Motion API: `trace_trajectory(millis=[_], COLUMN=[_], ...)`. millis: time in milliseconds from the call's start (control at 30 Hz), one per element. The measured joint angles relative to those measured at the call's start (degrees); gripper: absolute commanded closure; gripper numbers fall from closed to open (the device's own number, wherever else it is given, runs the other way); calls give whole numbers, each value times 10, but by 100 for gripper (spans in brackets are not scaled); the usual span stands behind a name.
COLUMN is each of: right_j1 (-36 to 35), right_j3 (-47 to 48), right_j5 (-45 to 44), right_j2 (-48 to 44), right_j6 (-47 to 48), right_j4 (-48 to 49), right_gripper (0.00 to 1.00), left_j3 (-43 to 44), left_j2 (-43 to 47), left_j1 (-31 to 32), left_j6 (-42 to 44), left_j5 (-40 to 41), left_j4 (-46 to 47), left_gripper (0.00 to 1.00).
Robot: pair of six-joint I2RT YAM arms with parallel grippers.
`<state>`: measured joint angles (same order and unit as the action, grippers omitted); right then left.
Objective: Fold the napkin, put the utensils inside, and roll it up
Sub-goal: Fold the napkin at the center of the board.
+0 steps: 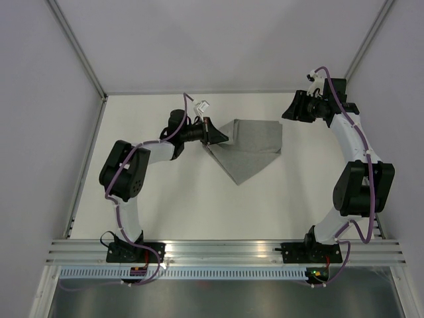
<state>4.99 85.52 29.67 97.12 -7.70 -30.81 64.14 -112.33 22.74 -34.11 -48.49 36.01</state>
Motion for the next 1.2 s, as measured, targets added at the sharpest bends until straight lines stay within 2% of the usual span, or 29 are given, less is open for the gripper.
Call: trace_trajectory(millis=[667,1000,1200], right_j1=[0,0,0], right_j3=[0,0,0], right_j5=[0,0,0], right_j2=[0,0,0], right_j6=[0,0,0], right_j4=[0,0,0], right_gripper=[47,47,47], left_j3=[-31,-38,-47], left_j2=[0,0,0], left_j1=[64,89,97], left_j6=[90,118,126], left_j5=[20,48,54], left_j4=[-83,-109,-113], left_gripper=[88,68,60])
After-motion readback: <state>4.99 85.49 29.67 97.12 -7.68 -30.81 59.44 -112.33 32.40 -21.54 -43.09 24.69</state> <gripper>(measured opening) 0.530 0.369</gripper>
